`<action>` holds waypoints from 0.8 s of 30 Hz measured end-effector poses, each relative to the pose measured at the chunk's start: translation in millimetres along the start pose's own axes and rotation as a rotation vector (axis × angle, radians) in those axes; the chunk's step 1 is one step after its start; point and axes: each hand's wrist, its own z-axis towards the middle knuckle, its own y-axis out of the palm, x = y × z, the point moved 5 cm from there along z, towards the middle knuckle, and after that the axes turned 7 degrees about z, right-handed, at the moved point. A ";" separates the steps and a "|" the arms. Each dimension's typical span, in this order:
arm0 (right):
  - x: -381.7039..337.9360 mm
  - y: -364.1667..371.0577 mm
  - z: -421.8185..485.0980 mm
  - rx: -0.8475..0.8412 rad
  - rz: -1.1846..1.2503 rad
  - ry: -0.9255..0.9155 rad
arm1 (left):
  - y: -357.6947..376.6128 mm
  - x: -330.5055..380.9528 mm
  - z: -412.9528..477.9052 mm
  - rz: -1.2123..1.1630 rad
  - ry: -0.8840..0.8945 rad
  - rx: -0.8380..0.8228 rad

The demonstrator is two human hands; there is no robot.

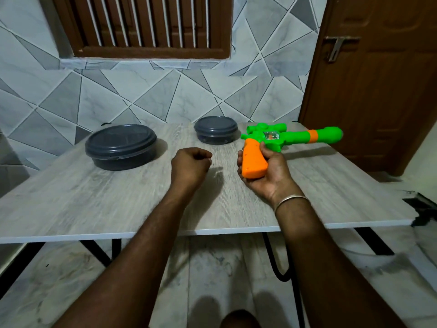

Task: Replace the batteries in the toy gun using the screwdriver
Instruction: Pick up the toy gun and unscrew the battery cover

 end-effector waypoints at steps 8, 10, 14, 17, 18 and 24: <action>-1.9 -19.7 13.3 0.036 -0.031 0.007 | 32.3 7.0 16.0 0.363 0.132 -0.049; -3.7 -23.0 17.2 0.036 -0.030 0.008 | 38.1 4.0 25.0 0.539 0.151 -0.055; -3.9 -25.9 21.9 0.034 -0.038 0.010 | 52.4 -3.2 29.4 0.966 0.231 -0.156; -4.0 -24.9 25.2 0.031 -0.044 0.013 | 54.1 -10.5 35.5 1.040 0.249 -0.152; -4.2 -25.2 26.0 0.028 -0.047 0.011 | 54.0 -11.6 38.0 1.026 0.249 -0.129; -1.7 -26.2 28.5 0.019 -0.049 0.012 | 47.7 -9.0 48.1 0.914 0.251 -0.024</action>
